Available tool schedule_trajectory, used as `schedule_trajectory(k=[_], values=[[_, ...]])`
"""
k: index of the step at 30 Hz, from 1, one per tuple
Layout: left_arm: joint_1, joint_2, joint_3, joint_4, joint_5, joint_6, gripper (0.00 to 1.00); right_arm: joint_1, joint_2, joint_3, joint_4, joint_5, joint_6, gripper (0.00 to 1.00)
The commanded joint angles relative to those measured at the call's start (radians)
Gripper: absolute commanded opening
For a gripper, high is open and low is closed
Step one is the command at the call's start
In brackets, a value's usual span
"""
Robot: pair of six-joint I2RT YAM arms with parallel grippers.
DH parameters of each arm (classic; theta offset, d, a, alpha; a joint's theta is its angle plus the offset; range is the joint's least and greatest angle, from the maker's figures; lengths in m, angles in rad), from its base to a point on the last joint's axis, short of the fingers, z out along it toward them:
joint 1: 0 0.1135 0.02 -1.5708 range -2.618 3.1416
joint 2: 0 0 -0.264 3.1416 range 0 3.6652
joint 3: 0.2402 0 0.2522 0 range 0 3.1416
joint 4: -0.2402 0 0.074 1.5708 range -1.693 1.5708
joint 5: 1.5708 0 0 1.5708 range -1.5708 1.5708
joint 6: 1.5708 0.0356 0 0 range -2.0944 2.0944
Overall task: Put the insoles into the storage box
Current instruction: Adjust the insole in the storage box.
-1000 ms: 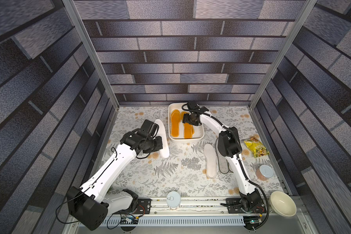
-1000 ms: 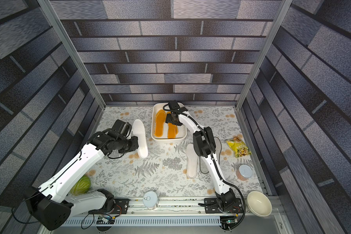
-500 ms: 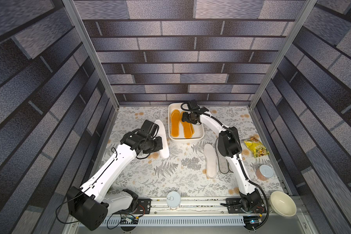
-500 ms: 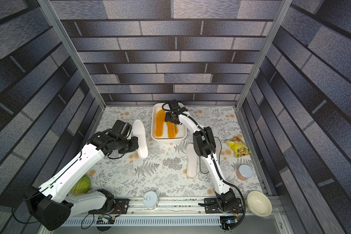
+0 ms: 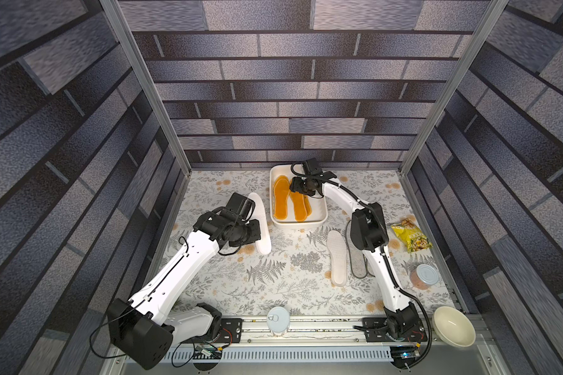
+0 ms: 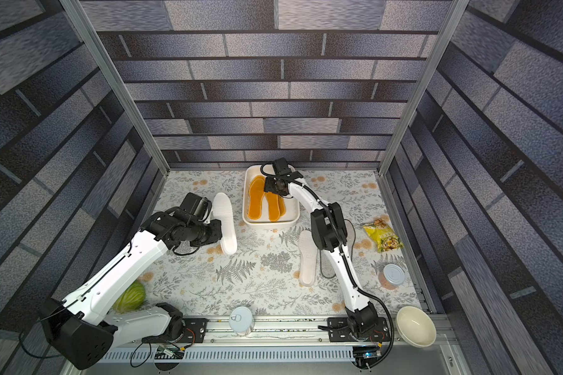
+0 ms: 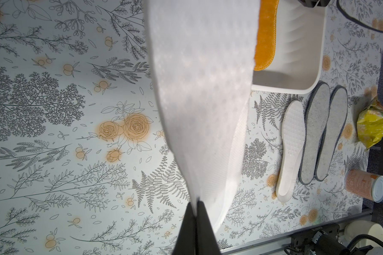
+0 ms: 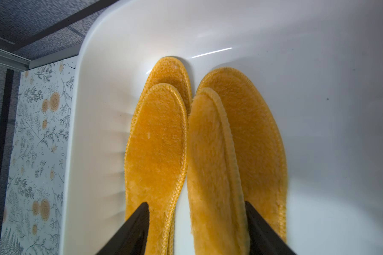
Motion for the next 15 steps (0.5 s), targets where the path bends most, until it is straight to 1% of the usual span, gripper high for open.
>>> schedule_trajectory(k=[1,4,6,8,13,15], values=[[0.007,-0.02,-0.011,0.008,-0.001,0.011,0.0,-0.007,0.012,0.033,0.016,-0.032,-0.001,0.6],[0.007,-0.021,-0.011,0.006,-0.004,0.012,0.0,-0.008,0.006,0.006,0.022,-0.035,0.003,0.5],[0.007,-0.023,-0.011,0.005,-0.004,0.011,0.0,-0.007,-0.002,-0.021,0.039,-0.032,0.004,0.39],[0.007,-0.023,-0.012,0.005,-0.004,0.01,0.0,-0.009,-0.008,-0.032,0.047,-0.027,0.003,0.3],[0.007,-0.024,-0.012,0.002,-0.007,0.008,0.0,-0.022,-0.016,-0.039,0.062,-0.033,-0.002,0.16],[0.007,-0.025,-0.011,0.001,-0.007,0.006,0.0,-0.032,-0.03,-0.057,0.097,-0.068,-0.007,0.15]])
